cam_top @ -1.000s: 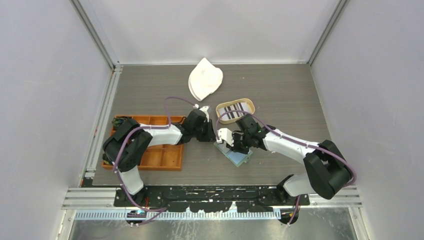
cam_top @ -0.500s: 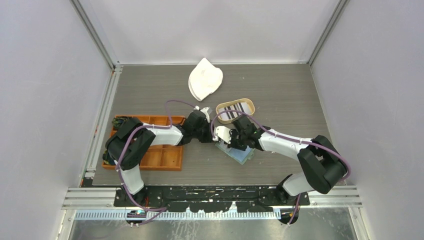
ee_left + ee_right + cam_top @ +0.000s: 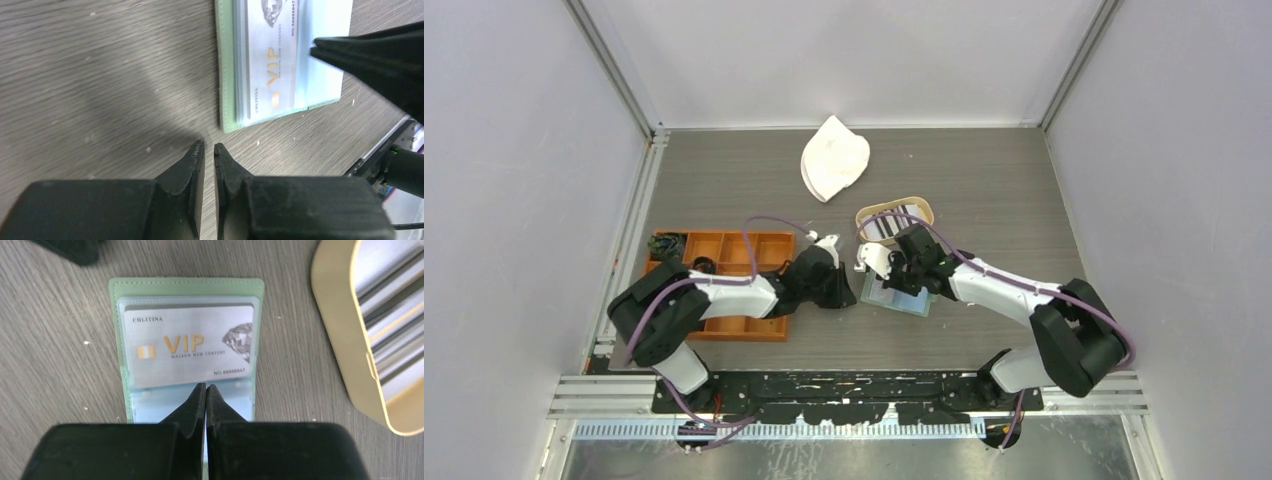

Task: Put the credit cards into the card holder
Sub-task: Insert the credit card into the card holder, then pick up the credit card from the storage box.

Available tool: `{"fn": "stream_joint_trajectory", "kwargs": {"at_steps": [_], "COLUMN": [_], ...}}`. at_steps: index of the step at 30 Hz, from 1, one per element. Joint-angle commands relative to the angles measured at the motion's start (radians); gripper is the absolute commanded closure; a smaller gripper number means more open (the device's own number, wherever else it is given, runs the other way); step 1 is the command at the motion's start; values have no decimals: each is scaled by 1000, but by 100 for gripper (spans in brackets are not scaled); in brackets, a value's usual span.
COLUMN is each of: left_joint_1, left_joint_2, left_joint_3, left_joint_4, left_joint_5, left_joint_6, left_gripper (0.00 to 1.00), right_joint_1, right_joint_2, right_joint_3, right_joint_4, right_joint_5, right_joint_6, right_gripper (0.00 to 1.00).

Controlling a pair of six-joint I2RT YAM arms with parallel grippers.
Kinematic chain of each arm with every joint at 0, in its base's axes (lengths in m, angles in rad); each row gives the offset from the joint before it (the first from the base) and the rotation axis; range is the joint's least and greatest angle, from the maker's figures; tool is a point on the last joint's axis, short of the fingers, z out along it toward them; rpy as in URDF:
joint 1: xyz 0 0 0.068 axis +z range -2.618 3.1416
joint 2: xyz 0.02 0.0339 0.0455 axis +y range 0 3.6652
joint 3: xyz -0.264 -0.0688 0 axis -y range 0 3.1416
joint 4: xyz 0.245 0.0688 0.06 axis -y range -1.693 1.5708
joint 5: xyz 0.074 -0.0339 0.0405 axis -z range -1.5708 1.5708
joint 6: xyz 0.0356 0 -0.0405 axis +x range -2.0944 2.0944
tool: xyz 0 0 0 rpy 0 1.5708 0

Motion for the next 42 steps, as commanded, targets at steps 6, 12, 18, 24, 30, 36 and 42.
{"fn": "stream_joint_trajectory", "kwargs": {"at_steps": [6,12,18,24,30,36,42], "left_joint_1": [-51,-73,-73,-70,-66,-58,-49], "left_joint_2": [-299,-472,-584,-613,-539,-460,-415], "left_joint_3": [-118,-108,-85,-148,-129,-105,-110], "left_joint_4": [36,-45,-124,2,26,92,164], "left_joint_5": [-185,-209,-282,-355,-339,-312,-310], "left_joint_6": [107,226,319,339,348,379,375], "left_gripper": [84,83,75,19,14,14,16], "right_joint_1": [-132,-194,-237,-283,-327,-328,-357], "right_joint_2": [-213,-293,-332,-317,-45,175,341], "right_joint_3": [57,116,220,270,556,677,724], "right_joint_4": [-134,-201,-257,-173,-284,-253,-252], "right_joint_5": [-191,-261,-242,-206,-320,-173,-77], "right_joint_6": [3,87,212,388,462,485,502], "right_gripper": [89,83,61,4,1,5,10]}}
